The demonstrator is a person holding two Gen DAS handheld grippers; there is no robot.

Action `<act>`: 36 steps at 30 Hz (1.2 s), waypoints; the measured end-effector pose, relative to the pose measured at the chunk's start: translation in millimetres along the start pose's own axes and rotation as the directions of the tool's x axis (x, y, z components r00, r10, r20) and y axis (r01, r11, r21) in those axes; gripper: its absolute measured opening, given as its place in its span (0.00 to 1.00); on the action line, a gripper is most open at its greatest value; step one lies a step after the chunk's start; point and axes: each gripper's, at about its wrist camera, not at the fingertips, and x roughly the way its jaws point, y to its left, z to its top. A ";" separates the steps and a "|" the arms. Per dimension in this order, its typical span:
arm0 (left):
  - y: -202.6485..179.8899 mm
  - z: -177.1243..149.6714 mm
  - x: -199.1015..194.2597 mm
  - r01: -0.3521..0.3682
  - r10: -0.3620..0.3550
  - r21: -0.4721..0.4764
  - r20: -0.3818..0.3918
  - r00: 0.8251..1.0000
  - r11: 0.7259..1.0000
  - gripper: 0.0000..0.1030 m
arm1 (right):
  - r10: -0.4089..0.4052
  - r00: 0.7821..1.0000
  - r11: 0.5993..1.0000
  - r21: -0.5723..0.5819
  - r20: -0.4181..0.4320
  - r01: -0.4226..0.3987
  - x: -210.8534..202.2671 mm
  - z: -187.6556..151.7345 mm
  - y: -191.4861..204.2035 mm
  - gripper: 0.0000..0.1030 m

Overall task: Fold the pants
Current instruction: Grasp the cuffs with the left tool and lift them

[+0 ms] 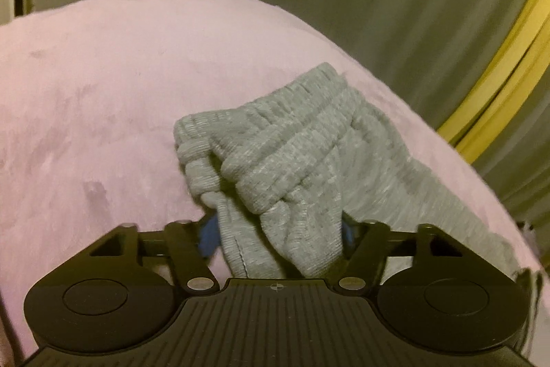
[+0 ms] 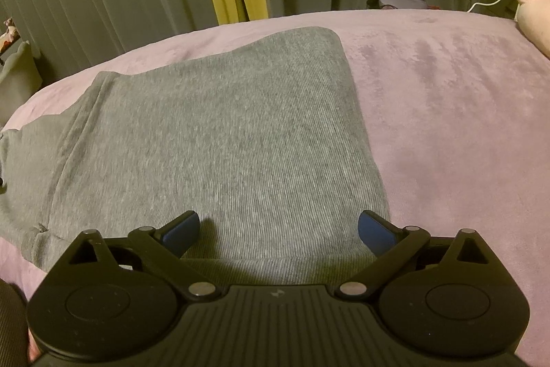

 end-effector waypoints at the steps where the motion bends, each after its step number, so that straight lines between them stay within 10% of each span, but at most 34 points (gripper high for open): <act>1: 2.7 -0.1 -0.8 0.018 -0.018 -0.015 0.004 1.000 1.000 0.55 | 0.000 1.000 1.000 -0.001 0.000 0.000 0.0 0.1 -0.1 0.96; 6: 6.4 -1.9 -6.8 0.082 -0.081 -0.029 0.042 0.996 0.996 0.45 | -0.002 1.000 1.000 -0.001 0.000 0.002 0.3 0.4 -0.1 0.96; 13: 23.5 0.0 8.5 0.127 -0.127 -0.135 0.005 0.992 0.983 0.67 | -0.005 1.000 1.000 0.000 0.001 0.005 0.4 0.7 -0.4 0.96; 20: 13.1 3.2 -3.4 0.140 -0.137 -0.078 0.046 0.990 0.987 0.30 | 0.001 1.000 1.000 0.005 0.003 -0.001 0.6 0.8 -0.5 0.96; 25: -32.1 6.7 -50.2 0.129 -0.151 0.136 0.164 0.975 0.982 0.24 | 0.031 0.999 0.998 0.046 0.018 -0.032 -2.1 2.3 -7.6 0.96; 31: -109.1 -4.9 -120.5 0.235 -0.334 0.365 0.237 0.912 0.901 0.24 | 0.059 0.997 0.993 0.100 0.050 -0.064 -7.1 3.2 -15.0 0.96; 36: -199.1 -61.2 -157.4 0.332 -0.503 0.589 0.148 0.852 0.736 0.24 | 0.024 0.995 0.987 0.153 0.097 -0.039 -16.6 2.0 -22.0 0.96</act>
